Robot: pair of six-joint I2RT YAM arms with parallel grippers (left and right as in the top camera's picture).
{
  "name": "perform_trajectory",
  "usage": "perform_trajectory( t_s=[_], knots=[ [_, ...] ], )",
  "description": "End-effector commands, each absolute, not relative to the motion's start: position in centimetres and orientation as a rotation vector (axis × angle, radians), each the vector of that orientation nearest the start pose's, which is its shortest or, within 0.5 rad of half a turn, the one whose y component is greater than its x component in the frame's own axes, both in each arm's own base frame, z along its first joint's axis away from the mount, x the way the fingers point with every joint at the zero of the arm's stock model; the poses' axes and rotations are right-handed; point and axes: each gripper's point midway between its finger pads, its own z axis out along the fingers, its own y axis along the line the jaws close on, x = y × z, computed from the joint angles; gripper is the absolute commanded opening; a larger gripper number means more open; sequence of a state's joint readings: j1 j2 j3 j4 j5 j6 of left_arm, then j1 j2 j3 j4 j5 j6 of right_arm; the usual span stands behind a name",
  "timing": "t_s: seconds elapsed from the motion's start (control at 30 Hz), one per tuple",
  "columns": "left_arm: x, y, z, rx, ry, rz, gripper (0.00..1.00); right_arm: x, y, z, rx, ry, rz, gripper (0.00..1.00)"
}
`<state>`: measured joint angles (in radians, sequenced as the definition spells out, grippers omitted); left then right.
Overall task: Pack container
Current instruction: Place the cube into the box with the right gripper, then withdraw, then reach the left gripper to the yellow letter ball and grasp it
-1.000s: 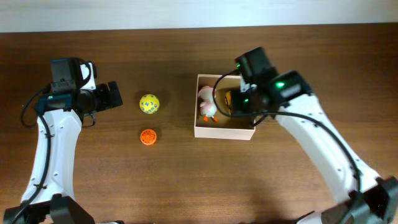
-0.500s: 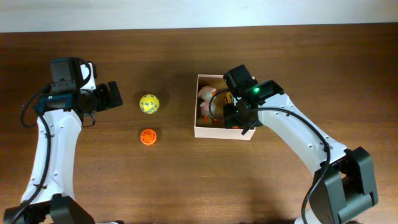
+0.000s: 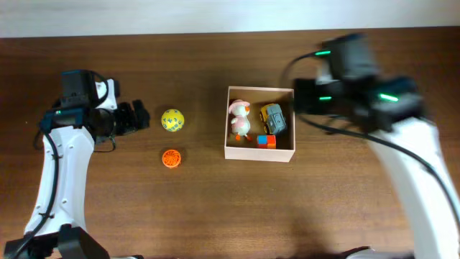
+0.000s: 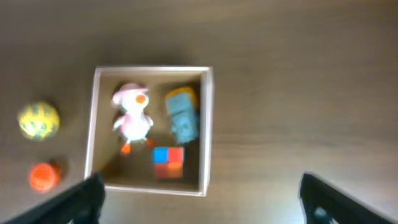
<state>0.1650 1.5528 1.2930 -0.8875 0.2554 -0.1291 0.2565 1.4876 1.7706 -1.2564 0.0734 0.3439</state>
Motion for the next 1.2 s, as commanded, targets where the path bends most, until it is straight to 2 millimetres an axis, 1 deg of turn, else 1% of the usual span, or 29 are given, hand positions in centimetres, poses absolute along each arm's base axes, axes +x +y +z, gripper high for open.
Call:
perform_trajectory(
  t_s=[0.0,0.1,0.2,0.3,0.37,0.43,0.47,0.57,0.77,0.9,0.97,1.03,1.1,1.13,1.17],
  knots=[
    [37.3,0.1,16.2,-0.304,2.651,-0.481,0.99,33.0,3.5,31.7,0.312,2.510,0.160,0.99],
    [37.8,0.2,16.6,-0.247,2.641,-0.419,0.98,31.4,-0.1,30.9,0.465,2.556,0.135,0.99],
    [38.8,0.5,17.7,-0.177,2.661,-0.257,0.98,30.3,-2.8,29.6,0.593,2.596,0.092,0.99],
    [40.3,0.1,18.9,-0.116,2.702,-0.103,1.00,29.8,-4.7,28.6,0.689,2.621,0.063,0.99],
    [41.3,-0.3,18.8,-0.061,2.739,-0.035,1.00,29.7,-5.8,28.1,0.741,2.625,0.051,0.99],
    [42.3,-1.3,17.9,-0.023,2.788,-0.014,1.00,29.8,-6.5,27.8,0.775,2.628,0.043,0.99],
    [43.0,-2.0,16.8,0.000,2.815,-0.015,0.98,29.8,-6.9,27.5,0.793,2.632,0.039,0.99],
    [44.0,-3.5,14.2,0.047,2.859,-0.020,0.96,29.9,-7.1,27.2,0.804,2.641,0.037,0.99],
    [44.5,-5.6,8.5,0.115,2.965,-0.021,0.95,30.0,-7.1,27.1,0.805,2.644,0.037,0.99],
    [44.8,-6.2,5.8,0.135,3.006,-0.017,0.94,30.0,-7.1,27.1,0.806,2.644,0.037,0.99],
    [44.6,-6.2,4.7,0.135,3.031,-0.014,0.92,30.0,-7.1,27.1,0.806,2.644,0.037,0.99],
    [44.5,-6.1,4.1,0.131,3.046,-0.012,0.92,30.0,-7.2,27.1,0.806,2.644,0.037,0.99],
    [44.4,-6.1,3.9,0.130,3.050,-0.013,0.89,30.0,-7.1,27.1,0.806,2.644,0.037,0.99],
    [44.3,-6.2,3.9,0.131,3.055,-0.014,0.82,30.0,-7.2,27.1,0.806,2.644,0.037,0.99],
    [44.1,-6.2,3.9,0.131,3.063,-0.017,0.80,30.0,-7.2,27.1,0.806,2.644,0.037,0.99]
  ],
)
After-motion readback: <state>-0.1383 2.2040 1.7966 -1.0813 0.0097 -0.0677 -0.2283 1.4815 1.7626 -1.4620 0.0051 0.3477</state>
